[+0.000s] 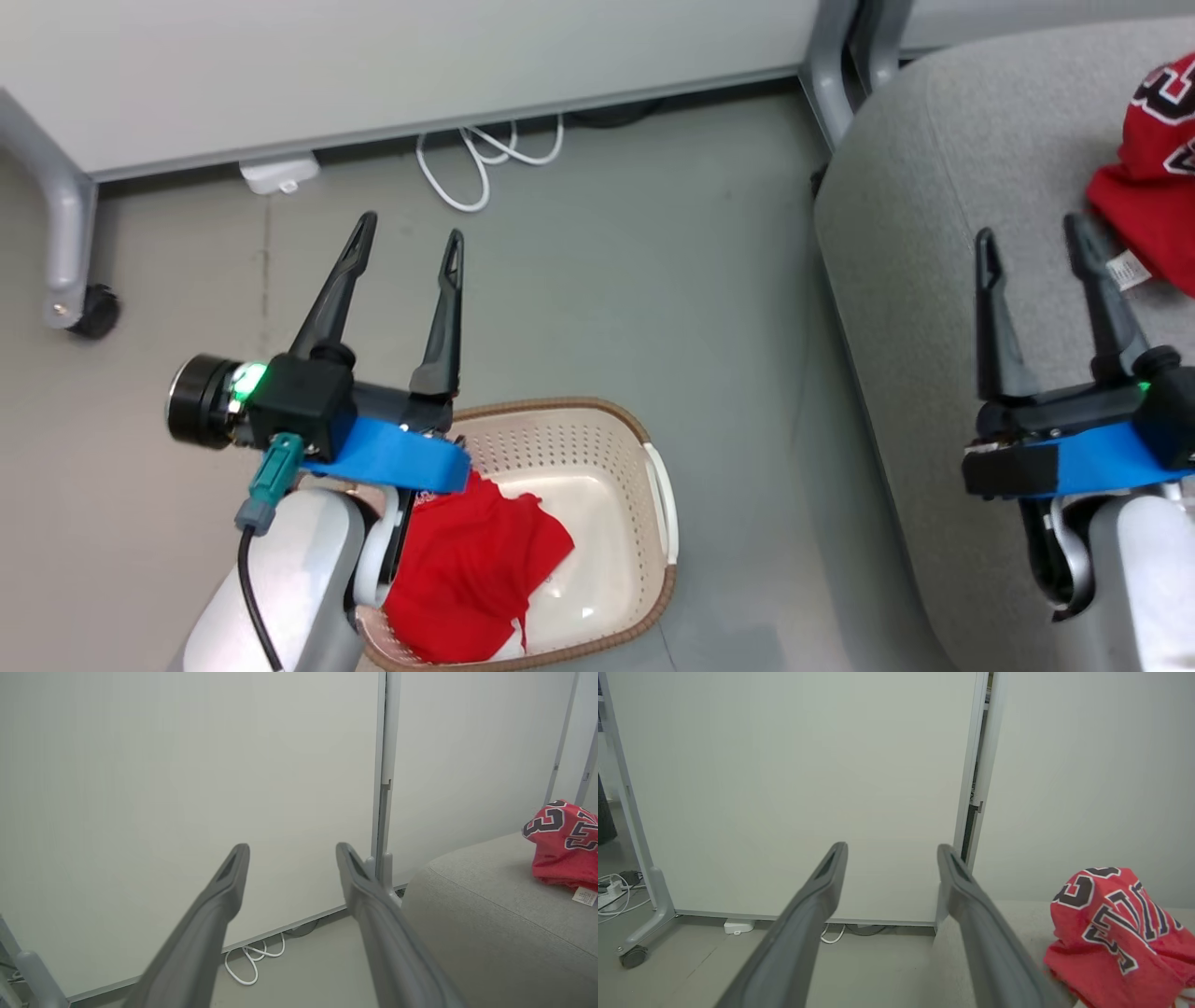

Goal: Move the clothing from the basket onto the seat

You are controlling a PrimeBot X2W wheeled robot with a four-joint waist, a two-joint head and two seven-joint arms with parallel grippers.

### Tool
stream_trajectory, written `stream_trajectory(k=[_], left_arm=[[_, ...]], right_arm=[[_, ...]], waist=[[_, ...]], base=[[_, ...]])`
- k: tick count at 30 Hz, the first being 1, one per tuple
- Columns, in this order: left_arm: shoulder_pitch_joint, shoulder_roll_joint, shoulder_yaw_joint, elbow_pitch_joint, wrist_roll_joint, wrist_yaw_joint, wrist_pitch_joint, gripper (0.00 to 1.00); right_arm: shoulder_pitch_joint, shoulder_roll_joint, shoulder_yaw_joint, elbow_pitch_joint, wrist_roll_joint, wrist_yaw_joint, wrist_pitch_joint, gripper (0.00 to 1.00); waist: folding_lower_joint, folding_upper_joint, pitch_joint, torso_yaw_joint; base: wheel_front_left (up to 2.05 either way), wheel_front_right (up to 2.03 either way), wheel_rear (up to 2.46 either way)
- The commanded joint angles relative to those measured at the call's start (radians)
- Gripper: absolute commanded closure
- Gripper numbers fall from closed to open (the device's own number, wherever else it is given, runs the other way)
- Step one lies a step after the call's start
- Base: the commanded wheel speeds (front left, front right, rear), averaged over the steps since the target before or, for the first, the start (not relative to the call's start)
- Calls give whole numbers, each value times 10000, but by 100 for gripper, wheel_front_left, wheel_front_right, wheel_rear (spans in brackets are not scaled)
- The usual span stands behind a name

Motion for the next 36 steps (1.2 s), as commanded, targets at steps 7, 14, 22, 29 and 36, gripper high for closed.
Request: stream_trajectory(k=[7,14,22,29,36], left_arm=[[1117,-414,1125,75,403,-429,-25,0],[2008,-851,2163,123,808,-845,-25,0],[2721,-1367,3043,144,1318,-1306,-26,0],[3268,-1638,3669,236,1601,-1609,-26,0],[3440,-1778,3956,299,1865,-1825,-26,0]], right_arm=[[534,340,420,165,-39,1,-7,0],[1123,634,472,270,-40,1,-7,0],[1838,763,499,525,43,1,-7,0],[2382,773,539,716,345,1,-6,0],[2525,775,644,805,462,1,-6,0]], waist=[[2,-1,-900,612],[2,-1,-1413,848],[2,-1,-1722,975],[2,-1,-1958,1042],[2,-1,-2029,1107]], base=[[0,0,0],[0,0,0],[0,0,0],[0,0,0],[0,0,0]])
